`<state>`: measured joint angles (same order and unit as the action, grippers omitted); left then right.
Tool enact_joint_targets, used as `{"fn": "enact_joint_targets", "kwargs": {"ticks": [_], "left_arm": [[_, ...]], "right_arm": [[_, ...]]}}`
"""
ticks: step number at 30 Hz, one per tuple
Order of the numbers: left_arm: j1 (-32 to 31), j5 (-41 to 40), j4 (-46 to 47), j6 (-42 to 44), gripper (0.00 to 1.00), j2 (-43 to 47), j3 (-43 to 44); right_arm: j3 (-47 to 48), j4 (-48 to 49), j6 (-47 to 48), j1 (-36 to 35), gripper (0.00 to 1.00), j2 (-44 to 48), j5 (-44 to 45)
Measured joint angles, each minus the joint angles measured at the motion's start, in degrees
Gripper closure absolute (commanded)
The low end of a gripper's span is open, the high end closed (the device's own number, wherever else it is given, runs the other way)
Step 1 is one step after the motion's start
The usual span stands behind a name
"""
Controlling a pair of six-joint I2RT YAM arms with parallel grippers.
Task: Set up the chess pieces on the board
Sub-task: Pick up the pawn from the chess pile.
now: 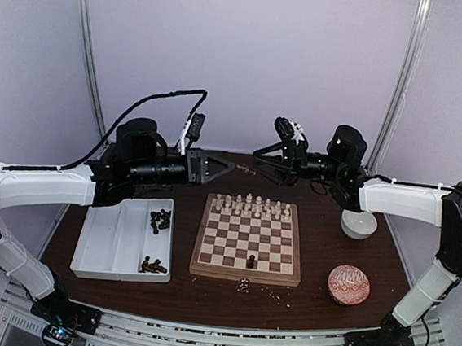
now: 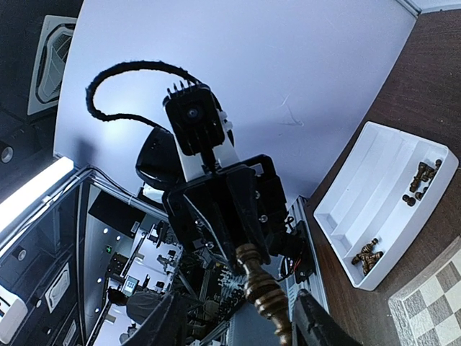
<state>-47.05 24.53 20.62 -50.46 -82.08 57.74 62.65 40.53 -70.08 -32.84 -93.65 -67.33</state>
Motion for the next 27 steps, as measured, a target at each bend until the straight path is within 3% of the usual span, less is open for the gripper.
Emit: {"fn": "enact_joint_targets", "kwargs": {"ticks": [6,18,24,27], "left_arm": [[0.0,0.24,0.79,-0.24,0.98,-0.02,0.0],[0.0,0.42,0.85,-0.52,0.98,-1.22,0.0],[0.0,0.42,0.92,-0.66,0.98,-1.31,0.0],[0.0,0.37,0.92,-0.66,0.98,-1.33,0.0]], "right_arm": [[-1.11,-3.93,3.43,-0.31,0.47,0.0,0.02],[-1.55,-3.89,3.28,-0.33,0.71,0.0,0.02],[-1.97,-3.43,2.29,-0.52,0.68,0.0,0.11],[-1.97,-3.52,2.4,-0.7,0.73,0.11,0.11]]}}
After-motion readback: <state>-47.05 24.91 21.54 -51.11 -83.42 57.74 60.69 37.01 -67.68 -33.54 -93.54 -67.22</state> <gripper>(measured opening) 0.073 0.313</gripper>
